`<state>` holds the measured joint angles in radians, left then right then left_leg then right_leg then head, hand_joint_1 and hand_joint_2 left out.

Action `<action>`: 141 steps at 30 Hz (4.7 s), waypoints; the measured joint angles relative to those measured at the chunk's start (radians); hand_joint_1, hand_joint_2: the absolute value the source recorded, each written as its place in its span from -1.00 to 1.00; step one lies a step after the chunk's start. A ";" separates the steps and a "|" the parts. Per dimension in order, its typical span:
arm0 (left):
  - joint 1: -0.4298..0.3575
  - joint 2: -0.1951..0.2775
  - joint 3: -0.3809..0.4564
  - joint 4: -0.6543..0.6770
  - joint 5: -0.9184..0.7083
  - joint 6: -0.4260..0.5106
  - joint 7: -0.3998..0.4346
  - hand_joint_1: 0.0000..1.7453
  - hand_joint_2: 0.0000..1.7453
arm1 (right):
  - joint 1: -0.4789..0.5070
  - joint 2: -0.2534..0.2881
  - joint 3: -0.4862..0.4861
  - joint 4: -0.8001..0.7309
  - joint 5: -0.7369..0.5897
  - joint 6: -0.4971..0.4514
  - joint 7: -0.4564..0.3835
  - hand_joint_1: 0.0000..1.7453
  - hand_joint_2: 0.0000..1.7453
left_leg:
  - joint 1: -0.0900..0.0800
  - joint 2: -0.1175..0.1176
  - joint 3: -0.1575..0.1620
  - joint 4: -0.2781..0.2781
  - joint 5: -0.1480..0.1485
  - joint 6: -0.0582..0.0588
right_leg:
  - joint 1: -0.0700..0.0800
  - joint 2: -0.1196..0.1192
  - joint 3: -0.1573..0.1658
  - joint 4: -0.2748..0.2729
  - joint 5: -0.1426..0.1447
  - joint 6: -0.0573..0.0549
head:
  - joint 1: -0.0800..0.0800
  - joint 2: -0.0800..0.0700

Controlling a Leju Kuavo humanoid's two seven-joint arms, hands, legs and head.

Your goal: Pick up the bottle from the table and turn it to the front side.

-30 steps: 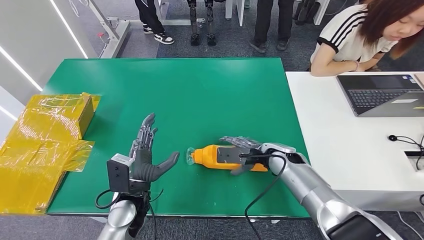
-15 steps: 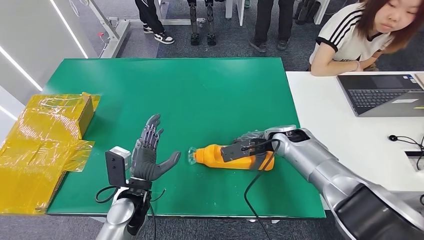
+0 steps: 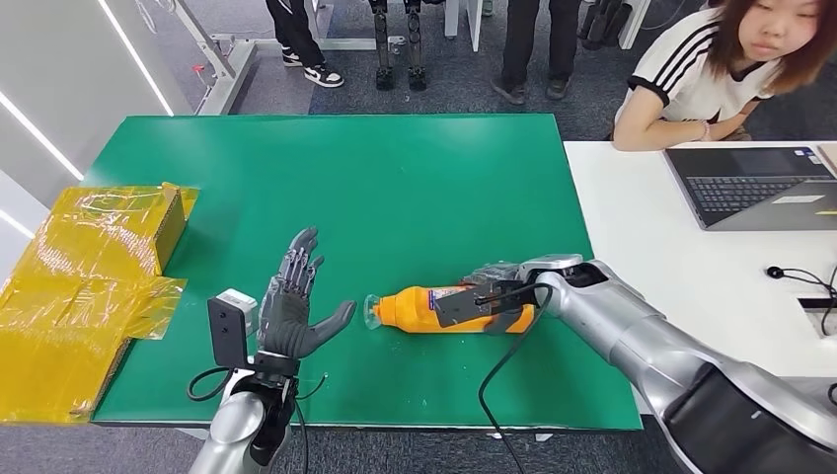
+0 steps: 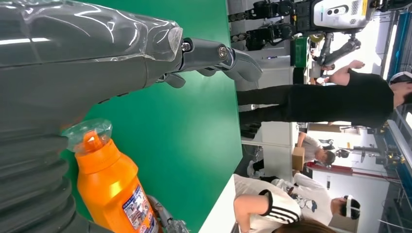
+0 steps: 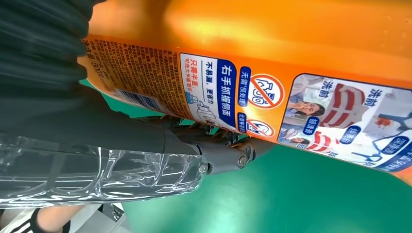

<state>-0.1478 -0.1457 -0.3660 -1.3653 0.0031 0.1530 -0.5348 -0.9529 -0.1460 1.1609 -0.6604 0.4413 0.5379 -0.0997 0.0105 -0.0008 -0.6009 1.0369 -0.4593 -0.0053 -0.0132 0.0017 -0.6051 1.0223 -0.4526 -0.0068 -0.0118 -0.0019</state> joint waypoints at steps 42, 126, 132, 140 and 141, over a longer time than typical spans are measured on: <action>-0.213 -0.044 -0.029 0.063 0.271 -0.291 0.093 -1.00 1.00 | 0.453 0.273 -0.785 -0.268 -0.335 -0.319 -0.381 1.00 1.00 | 0.000 -0.003 -0.002 0.000 0.003 -0.001 | 0.000 -0.002 -0.001 0.001 0.001 -0.001 | 0.000 0.000; -0.514 0.359 -0.231 0.567 -1.568 0.218 0.486 1.00 1.00 | 0.742 0.113 -0.653 -0.663 -0.129 -0.562 -0.317 -1.00 1.00 | 0.001 0.002 -0.005 -0.001 0.002 -0.002 | 0.001 0.002 -0.007 0.001 0.001 -0.001 | 0.000 0.000; -0.524 0.361 -0.234 0.684 -1.570 0.132 0.646 1.00 1.00 | 0.801 0.109 -0.686 -0.703 -0.112 -0.571 -0.302 -1.00 1.00 | 0.001 0.002 -0.005 -0.001 0.002 -0.002 | 0.000 0.002 -0.006 0.001 0.001 -0.001 | 0.000 0.000; -0.499 0.385 -0.252 0.774 -1.571 0.078 0.741 1.00 1.00 | 0.849 0.108 -0.723 -0.738 -0.091 -0.568 -0.296 -1.00 1.00 | 0.001 0.001 -0.006 -0.001 0.002 -0.002 | 0.001 0.002 -0.007 0.001 0.001 -0.001 | 0.000 0.000; -0.498 0.386 -0.252 0.778 -1.571 0.070 0.737 1.00 1.00 | 0.850 0.108 -0.725 -0.740 -0.088 -0.566 -0.296 -1.00 1.00 | 0.001 0.001 -0.006 -0.001 0.002 -0.002 | 0.000 0.002 -0.007 0.001 0.001 -0.001 | 0.000 0.000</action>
<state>-0.6455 0.2401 -0.6184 -0.5872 -1.5675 0.2227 0.2025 -0.1030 -0.0381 0.4360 -1.4006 0.3537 -0.0276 -0.3956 0.0111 0.0002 -0.6072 1.0355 -0.4569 -0.0077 -0.0127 0.0034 -0.6117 1.0229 -0.4517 -0.0078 -0.0117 -0.0019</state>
